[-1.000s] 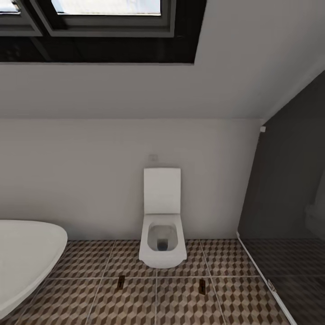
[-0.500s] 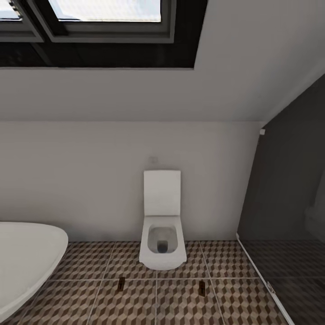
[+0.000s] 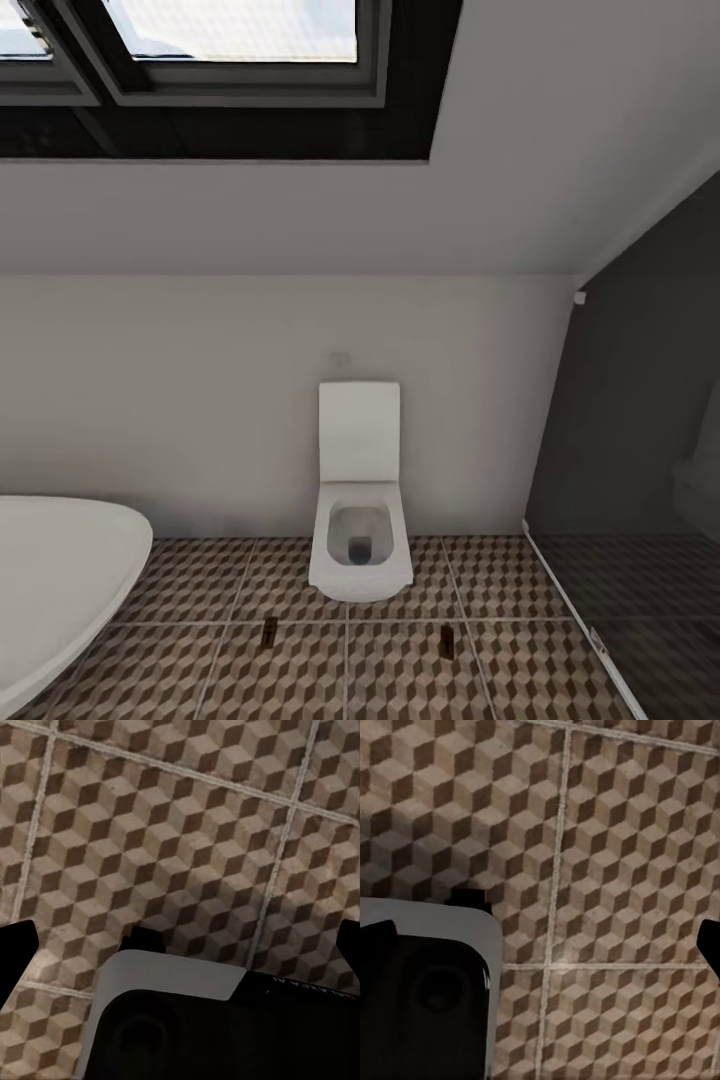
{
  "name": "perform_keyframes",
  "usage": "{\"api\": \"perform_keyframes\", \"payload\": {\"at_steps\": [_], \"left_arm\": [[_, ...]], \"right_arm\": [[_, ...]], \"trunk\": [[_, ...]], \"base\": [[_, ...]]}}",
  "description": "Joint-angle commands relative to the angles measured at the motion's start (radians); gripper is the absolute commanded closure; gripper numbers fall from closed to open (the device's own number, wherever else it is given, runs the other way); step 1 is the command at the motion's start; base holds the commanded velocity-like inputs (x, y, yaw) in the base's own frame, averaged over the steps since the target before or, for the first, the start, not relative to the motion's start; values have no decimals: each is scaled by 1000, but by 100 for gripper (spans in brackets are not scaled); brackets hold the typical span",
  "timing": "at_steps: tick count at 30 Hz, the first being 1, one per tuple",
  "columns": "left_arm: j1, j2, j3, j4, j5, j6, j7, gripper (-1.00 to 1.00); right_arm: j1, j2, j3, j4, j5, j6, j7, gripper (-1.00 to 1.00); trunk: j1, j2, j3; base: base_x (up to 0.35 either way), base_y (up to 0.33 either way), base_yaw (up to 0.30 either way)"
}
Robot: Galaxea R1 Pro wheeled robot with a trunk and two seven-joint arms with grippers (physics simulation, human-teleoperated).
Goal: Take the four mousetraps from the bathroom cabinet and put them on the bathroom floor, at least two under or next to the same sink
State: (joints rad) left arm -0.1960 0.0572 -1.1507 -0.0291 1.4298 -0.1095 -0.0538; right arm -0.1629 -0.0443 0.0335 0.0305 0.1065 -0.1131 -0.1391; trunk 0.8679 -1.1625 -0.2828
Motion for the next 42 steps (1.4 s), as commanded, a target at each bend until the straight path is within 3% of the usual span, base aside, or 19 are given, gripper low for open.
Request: {"api": "perform_keyframes", "payload": {"at_steps": [1, 9, 16, 42], "left_arm": [[4, 0, -8, 0, 11, -4, -3, -100], [43, -2, -9, 0, 11, -39, -3, -100], [56, -2, -9, 0, 12, -78, -3, -100], [58, -6, -11, -2, 9, -90, -4, -100]], "right_arm": [[3, 0, 3, 3, 10, -5, -5, -100], [33, 1, -1, 3, 3, -18, -3, -100], [41, -1, -4, 3, -33, -39, 6, -100], [46, 0, -4, 3, -47, -52, 10, -100]], "trunk": [[-4, 7, 2], [-35, 63, 27], [-61, 112, 49], [-161, 294, 131]], "base": [[0, 0, 0], [0, 0, 0], [0, 0, 0], [0, 0, 0]]}}
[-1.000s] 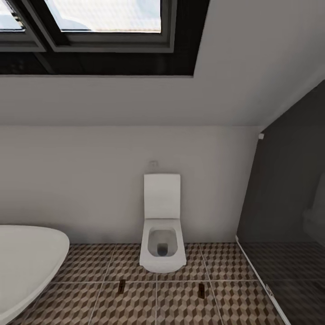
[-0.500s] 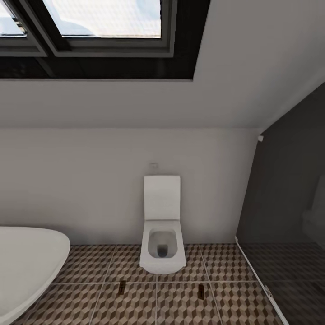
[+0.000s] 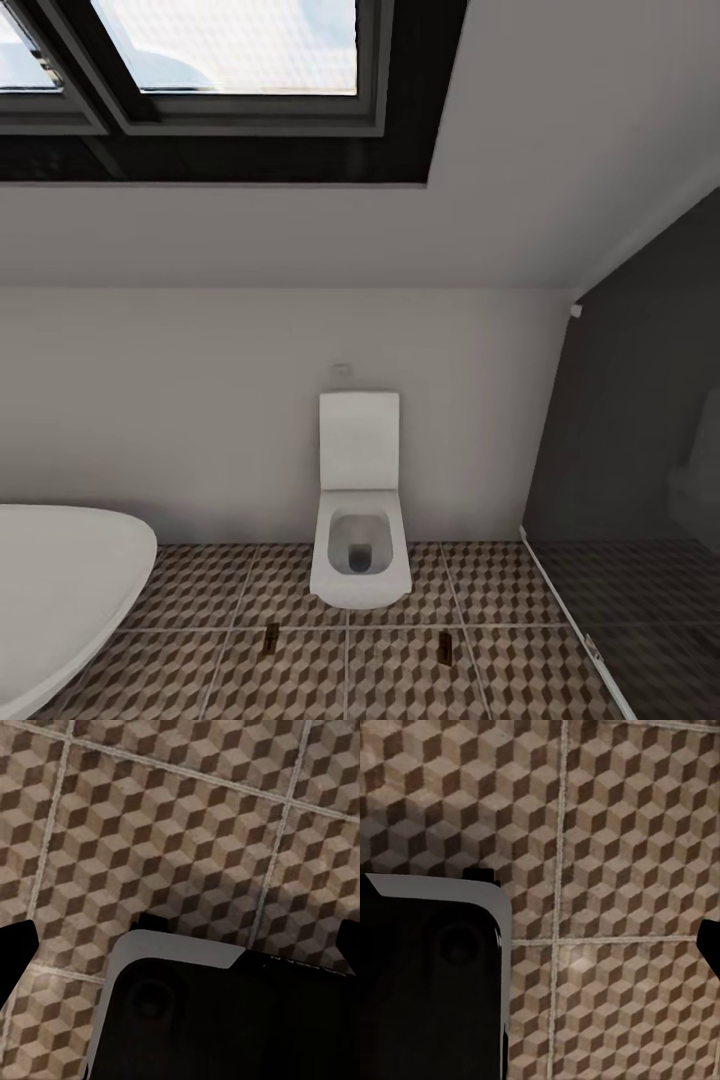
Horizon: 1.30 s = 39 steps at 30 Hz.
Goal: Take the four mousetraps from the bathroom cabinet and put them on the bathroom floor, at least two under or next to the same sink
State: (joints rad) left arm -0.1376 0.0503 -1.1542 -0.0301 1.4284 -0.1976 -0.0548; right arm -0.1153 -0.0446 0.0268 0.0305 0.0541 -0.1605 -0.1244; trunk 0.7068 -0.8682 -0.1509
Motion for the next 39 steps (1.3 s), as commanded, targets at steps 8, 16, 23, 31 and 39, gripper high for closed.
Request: {"api": "perform_keyframes", "payload": {"at_steps": [8, 16, 23, 31, 39], "left_arm": [[0, 3, -6, -1, 11, -1, -4, -100], [0, 5, -4, 0, 14, -3, -2, -100], [0, 6, -2, -1, 14, -6, -2, -100], [0, 7, -4, -1, 11, -2, -2, -100], [0, 8, -7, -1, 9, -1, -2, -100]], "right_arm": [[-1, 1, 3, 3, 6, -1, -4, -100], [-1, 0, 2, 2, 8, 6, -5, -100], [-1, -4, 4, -2, 17, 4, -6, -100], [-1, -4, 4, -7, 18, 1, -6, -100], [-1, -2, 2, -7, 13, 2, -6, -100]], "trunk": [[0, -1, -1], [0, -1, -1], [0, -1, -1], [0, -1, -1], [0, -1, -1]], "base": [[0, 0, 0], [0, 0, 0], [0, 0, 0], [0, 0, 0], [0, 0, 0]]}}
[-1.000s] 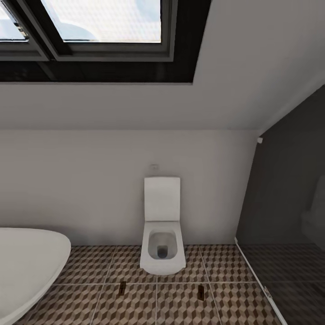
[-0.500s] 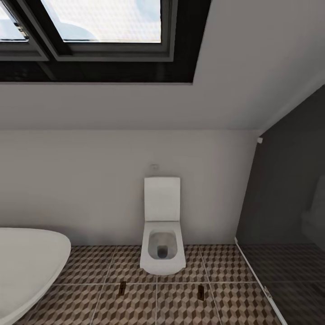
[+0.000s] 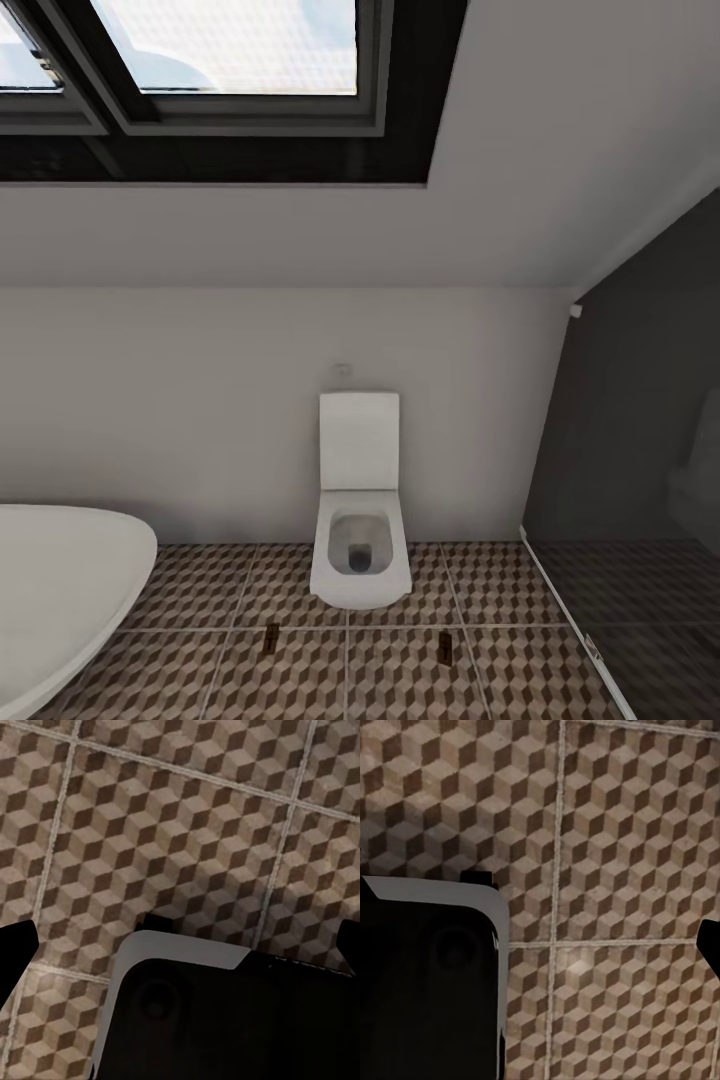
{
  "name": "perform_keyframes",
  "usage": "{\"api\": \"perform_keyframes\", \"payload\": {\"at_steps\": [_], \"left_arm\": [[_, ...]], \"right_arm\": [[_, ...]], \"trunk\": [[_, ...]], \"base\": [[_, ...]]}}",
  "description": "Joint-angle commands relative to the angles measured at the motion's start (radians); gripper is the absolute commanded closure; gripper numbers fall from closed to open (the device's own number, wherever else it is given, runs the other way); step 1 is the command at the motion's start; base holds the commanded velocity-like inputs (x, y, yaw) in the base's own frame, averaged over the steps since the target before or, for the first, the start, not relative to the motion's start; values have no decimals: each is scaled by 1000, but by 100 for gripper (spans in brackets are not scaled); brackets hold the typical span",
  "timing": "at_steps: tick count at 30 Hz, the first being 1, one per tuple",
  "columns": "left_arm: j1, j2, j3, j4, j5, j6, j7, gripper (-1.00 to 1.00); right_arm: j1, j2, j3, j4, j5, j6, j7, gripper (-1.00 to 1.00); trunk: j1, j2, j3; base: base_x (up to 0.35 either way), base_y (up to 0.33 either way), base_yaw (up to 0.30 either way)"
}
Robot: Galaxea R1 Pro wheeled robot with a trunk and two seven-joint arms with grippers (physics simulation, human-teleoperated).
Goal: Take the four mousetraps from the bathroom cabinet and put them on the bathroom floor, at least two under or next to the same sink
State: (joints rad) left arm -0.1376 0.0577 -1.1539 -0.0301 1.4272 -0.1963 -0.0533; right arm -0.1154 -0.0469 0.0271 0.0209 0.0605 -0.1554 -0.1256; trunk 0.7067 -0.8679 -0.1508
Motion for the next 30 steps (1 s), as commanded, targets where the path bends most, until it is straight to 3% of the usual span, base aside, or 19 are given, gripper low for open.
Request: {"api": "perform_keyframes", "payload": {"at_steps": [1, 30], "left_arm": [[0, 0, -7, -1, 11, -2, -3, -100], [0, 1, -9, -1, 10, -2, -4, -100]], "right_arm": [[-1, 0, 2, 2, 6, -3, -5, -100], [-1, -1, 2, 2, 8, -4, -4, -100]], "trunk": [[0, -1, -1], [0, -1, -1]], "base": [[0, 0, 0], [0, 0, 0]]}}
